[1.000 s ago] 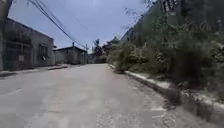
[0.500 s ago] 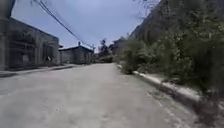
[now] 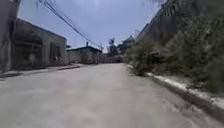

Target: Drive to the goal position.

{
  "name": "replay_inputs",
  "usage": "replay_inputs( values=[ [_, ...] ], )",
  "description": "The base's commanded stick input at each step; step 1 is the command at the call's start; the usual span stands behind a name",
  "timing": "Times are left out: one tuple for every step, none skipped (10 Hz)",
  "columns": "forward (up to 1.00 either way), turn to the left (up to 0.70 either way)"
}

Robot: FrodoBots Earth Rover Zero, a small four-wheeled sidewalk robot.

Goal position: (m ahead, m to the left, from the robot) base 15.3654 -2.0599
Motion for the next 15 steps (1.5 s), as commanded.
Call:
replay_inputs(
  values=[
    [1.0,0.03],
    [1.0,-0.16],
    [1.0,-0.37],
    [1.0,-0.31],
    [1.0,-0.14],
    [1.0,0.03],
    [1.0,0.03],
    [1.0,0.03],
    [1.0,0.03],
    [1.0,0.03],
    [1.0,0.03],
    [1.0,0.03],
    [1.0,0.03],
    [1.0,0.03],
    [1.0,0.03]
  ],
)
